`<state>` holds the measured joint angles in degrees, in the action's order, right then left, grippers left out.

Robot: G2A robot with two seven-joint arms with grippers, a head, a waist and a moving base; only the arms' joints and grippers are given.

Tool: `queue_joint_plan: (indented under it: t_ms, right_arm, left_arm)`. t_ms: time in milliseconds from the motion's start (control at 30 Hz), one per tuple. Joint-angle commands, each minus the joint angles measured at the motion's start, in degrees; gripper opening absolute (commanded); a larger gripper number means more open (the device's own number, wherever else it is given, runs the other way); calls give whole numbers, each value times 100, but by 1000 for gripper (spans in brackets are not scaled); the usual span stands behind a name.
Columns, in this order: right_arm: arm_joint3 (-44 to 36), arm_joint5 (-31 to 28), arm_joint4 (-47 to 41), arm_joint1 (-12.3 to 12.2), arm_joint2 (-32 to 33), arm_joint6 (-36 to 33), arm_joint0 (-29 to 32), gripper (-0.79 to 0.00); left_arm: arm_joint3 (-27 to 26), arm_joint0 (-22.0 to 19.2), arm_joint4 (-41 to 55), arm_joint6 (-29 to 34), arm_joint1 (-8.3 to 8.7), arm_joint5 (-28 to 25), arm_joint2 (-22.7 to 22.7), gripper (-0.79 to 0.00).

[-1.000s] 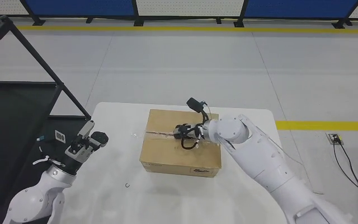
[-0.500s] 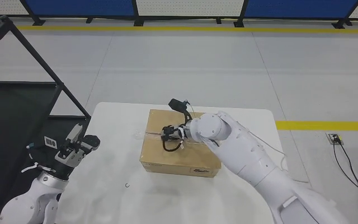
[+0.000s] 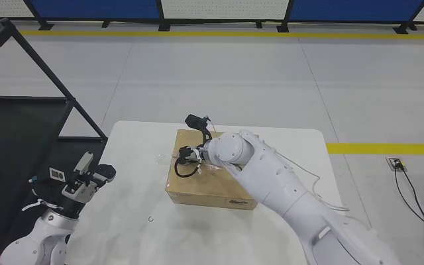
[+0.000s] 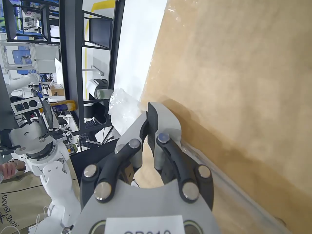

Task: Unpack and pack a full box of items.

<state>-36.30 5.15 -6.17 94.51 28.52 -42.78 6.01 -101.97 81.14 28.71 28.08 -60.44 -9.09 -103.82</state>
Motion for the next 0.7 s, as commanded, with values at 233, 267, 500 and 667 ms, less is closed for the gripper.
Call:
queue_joint_plan:
  t_ms: [233, 267, 500, 667]
  right_arm:
    - [757, -448, -265, 385, 16, -291, -192, -785]
    - [836, -517, -298, 413, 32, -355, -213, -785]
    - [1298, -967, -457, 502, 198, -724, -318, -785]
    - [1526, -1358, -531, 451, 368, -912, -301, -785]
  left_arm:
    - [47, 82, 45, 6, -18, -43, -20, 0]
    - [52, 75, 38, 8, -20, -41, -1, 0]
    - [-43, -74, -52, 30, -38, -54, 198, 0]
    - [4, -421, -59, 92, -57, 94, 540, 0]
